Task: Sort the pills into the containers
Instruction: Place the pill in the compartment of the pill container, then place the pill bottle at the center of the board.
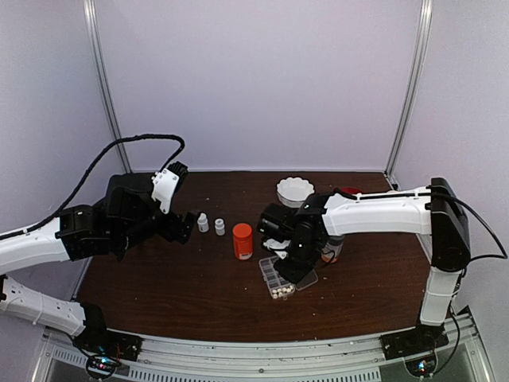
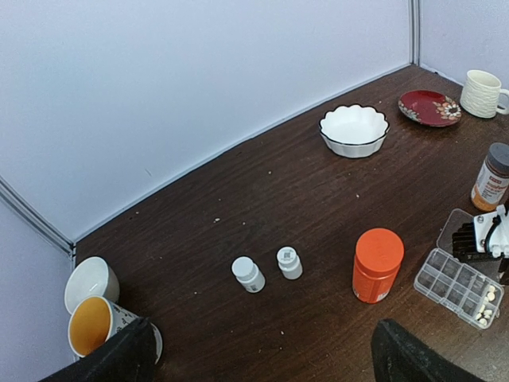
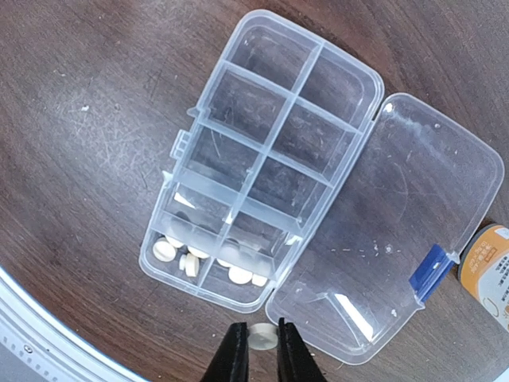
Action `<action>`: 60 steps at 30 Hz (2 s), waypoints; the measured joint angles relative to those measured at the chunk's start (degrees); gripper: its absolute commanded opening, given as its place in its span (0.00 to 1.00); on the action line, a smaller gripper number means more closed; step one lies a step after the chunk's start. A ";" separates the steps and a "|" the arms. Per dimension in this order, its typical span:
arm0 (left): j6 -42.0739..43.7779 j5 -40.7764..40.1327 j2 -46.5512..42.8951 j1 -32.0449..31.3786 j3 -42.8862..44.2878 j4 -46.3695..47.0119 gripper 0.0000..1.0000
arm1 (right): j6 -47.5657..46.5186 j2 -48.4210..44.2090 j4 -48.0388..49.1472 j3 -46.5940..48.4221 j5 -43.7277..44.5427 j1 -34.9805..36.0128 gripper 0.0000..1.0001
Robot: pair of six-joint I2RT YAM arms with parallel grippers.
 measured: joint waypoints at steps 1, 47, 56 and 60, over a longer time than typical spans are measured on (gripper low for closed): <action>0.02 0.00 0.00 0.02 0.00 0.00 0.97 | -0.13 0.00 -0.13 0.00 -0.02 0.02 0.12; -8.55 9.97 14.43 2.99 6.05 -4.94 0.98 | -2.40 -20.28 9.49 -10.73 5.79 -12.59 0.96; -8.07 13.31 26.58 2.99 15.96 -7.85 0.97 | -2.84 -23.41 10.86 -15.06 12.46 -16.04 1.00; -7.91 14.29 29.66 2.99 18.16 -8.46 0.98 | -2.84 -22.38 11.56 -15.78 12.22 -18.75 0.89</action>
